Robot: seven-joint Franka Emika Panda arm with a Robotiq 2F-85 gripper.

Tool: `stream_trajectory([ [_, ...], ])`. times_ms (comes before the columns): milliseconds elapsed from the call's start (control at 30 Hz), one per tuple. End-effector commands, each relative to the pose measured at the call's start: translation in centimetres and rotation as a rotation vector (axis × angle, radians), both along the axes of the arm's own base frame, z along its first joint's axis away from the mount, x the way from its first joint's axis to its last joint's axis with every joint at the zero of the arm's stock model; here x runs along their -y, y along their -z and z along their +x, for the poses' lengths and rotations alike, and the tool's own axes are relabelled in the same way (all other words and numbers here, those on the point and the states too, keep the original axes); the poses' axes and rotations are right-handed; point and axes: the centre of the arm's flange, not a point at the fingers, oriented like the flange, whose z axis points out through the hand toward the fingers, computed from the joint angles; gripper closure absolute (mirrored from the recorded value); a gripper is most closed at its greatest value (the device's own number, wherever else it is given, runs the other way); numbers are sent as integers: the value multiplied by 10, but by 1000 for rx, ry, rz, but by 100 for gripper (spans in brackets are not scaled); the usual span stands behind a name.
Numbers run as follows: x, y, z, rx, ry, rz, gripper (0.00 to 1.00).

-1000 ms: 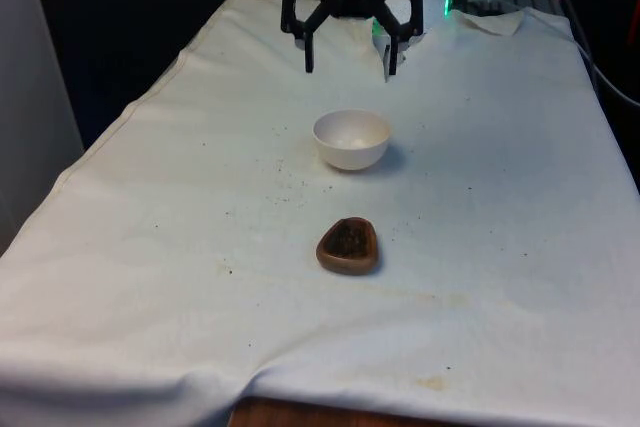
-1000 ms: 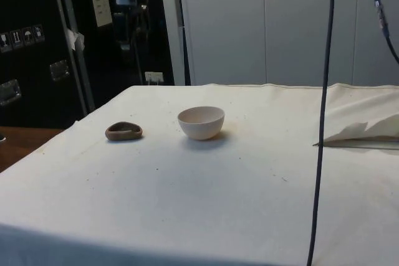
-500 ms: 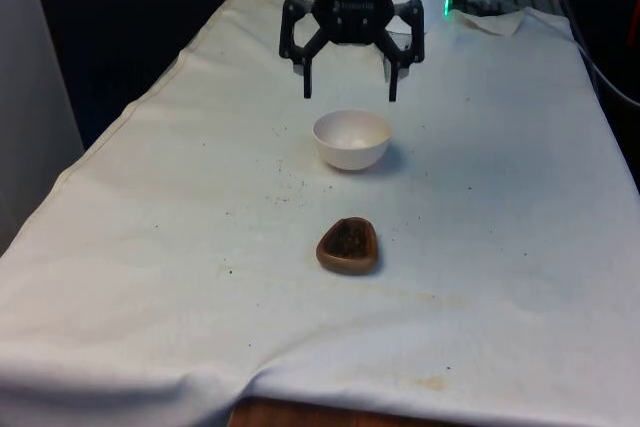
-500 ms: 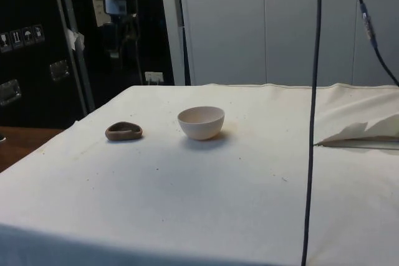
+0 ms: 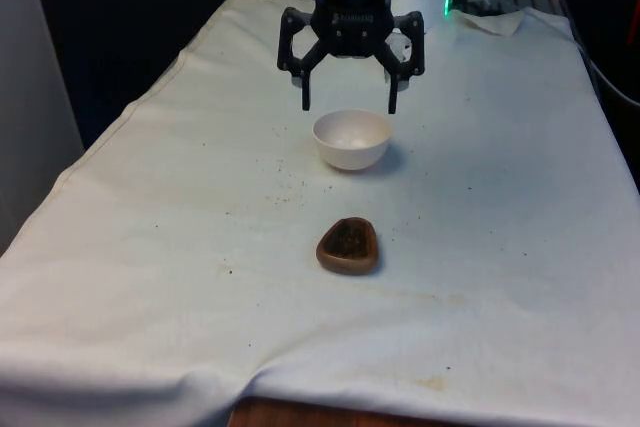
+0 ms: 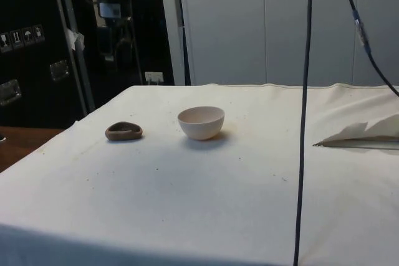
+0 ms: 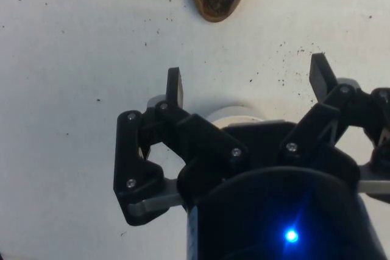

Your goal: Pour the coffee beans from the cup into the bowl.

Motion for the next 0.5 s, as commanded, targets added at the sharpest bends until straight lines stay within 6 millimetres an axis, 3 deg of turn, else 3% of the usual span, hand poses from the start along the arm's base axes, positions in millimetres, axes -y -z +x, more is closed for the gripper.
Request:
stream_trajectory([
  [0,0,1,0,4,-1,-2,0],
  [467,12,32,4,30,-10,-9,0],
])
